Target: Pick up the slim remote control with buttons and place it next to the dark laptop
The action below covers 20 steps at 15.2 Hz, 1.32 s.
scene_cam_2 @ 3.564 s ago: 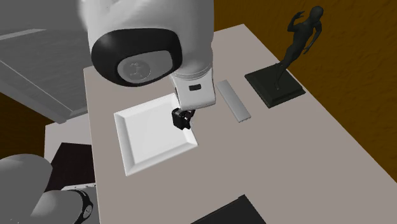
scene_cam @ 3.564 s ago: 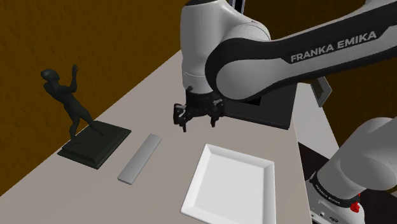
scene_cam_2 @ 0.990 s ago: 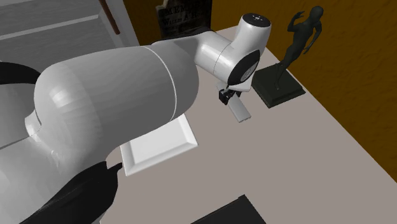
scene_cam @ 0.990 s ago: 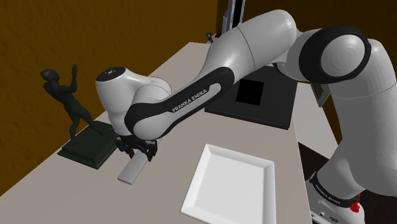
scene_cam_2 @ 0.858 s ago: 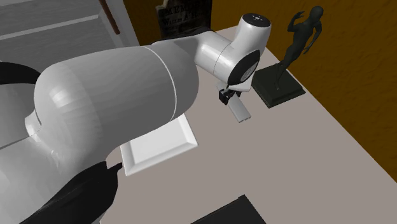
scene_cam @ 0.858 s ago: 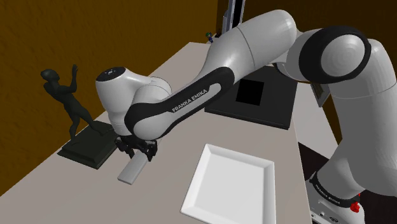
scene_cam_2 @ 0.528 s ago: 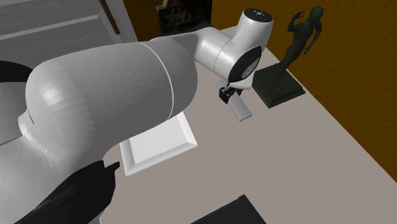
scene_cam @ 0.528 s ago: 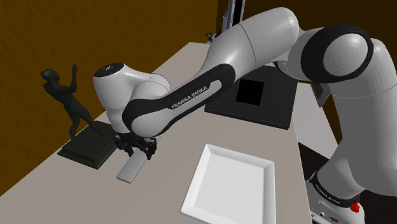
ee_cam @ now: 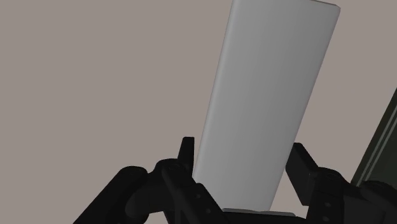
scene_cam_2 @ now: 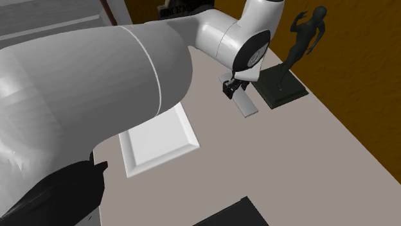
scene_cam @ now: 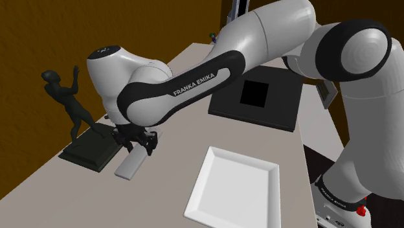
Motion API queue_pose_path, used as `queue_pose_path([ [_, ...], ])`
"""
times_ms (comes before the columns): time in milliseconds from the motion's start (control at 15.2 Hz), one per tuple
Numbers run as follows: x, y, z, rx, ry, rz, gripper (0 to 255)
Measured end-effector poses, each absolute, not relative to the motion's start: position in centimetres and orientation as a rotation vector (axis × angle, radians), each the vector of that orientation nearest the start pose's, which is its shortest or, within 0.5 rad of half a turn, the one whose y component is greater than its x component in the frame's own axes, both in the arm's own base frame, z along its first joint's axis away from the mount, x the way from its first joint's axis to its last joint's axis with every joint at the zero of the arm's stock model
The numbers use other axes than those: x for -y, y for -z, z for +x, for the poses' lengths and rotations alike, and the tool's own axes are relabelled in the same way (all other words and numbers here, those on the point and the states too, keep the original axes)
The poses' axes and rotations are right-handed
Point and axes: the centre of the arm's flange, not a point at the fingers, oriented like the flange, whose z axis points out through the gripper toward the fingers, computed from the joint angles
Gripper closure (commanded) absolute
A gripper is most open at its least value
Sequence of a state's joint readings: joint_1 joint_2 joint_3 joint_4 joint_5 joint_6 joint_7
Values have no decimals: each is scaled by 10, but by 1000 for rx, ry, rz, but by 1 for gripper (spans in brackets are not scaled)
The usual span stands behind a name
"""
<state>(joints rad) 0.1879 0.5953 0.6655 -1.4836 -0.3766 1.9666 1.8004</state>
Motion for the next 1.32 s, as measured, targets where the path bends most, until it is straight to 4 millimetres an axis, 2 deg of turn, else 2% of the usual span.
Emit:
queue_pose_path([
  [1320, -451, -489, 532, -1346, 0, -2816, 255],
])
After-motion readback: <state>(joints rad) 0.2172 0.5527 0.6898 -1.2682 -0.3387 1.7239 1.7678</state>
